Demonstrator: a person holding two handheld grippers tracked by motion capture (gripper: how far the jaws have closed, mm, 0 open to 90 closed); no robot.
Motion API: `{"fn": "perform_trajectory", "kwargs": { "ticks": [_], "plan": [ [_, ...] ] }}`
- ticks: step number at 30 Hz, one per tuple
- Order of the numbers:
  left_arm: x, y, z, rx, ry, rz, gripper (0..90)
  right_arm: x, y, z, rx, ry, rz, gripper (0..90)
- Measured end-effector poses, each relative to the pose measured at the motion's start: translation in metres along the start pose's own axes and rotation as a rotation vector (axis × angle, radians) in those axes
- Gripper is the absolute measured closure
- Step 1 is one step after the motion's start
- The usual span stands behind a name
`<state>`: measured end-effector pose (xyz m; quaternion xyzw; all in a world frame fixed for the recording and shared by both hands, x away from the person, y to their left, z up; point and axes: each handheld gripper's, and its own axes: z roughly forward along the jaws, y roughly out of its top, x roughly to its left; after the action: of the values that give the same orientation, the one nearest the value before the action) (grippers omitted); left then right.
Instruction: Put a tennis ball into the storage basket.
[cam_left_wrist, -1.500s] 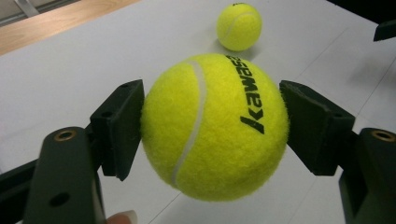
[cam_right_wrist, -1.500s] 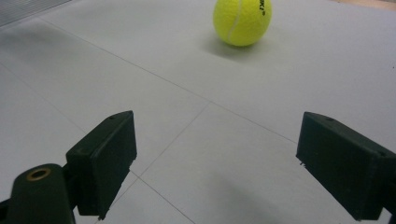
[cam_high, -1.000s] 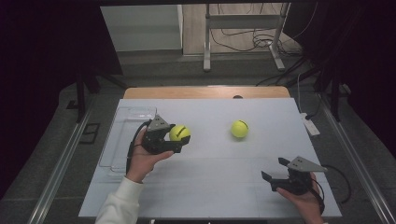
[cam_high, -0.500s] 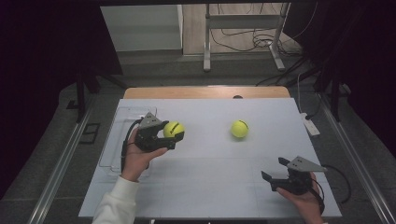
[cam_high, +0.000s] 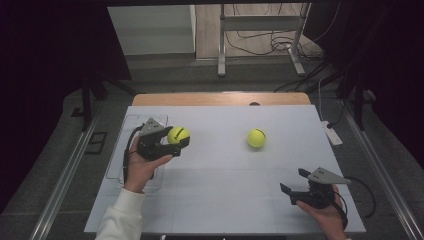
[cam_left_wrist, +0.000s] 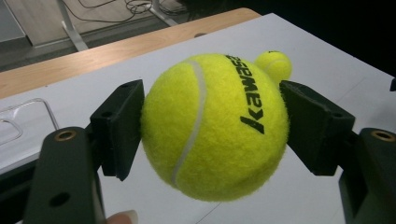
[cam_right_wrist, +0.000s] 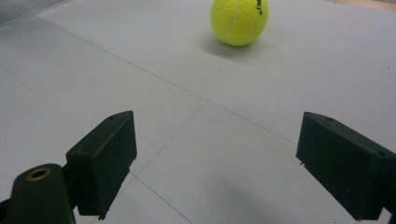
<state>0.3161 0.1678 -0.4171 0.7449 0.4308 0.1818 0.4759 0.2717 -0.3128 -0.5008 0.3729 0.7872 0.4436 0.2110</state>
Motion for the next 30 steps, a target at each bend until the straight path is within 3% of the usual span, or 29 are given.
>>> {"fn": "perform_trajectory", "kwargs": {
  "ticks": [25,30],
  "plan": [
    [0.01,0.001,-0.013,-0.041,0.056,0.0,27.1,0.001,0.0,0.0,0.003,-0.011,0.0,12.5],
    [0.012,0.004,-0.012,-0.038,0.087,0.012,27.1,0.0,0.0,0.001,0.001,-0.007,0.005,12.5]
  ]
}}
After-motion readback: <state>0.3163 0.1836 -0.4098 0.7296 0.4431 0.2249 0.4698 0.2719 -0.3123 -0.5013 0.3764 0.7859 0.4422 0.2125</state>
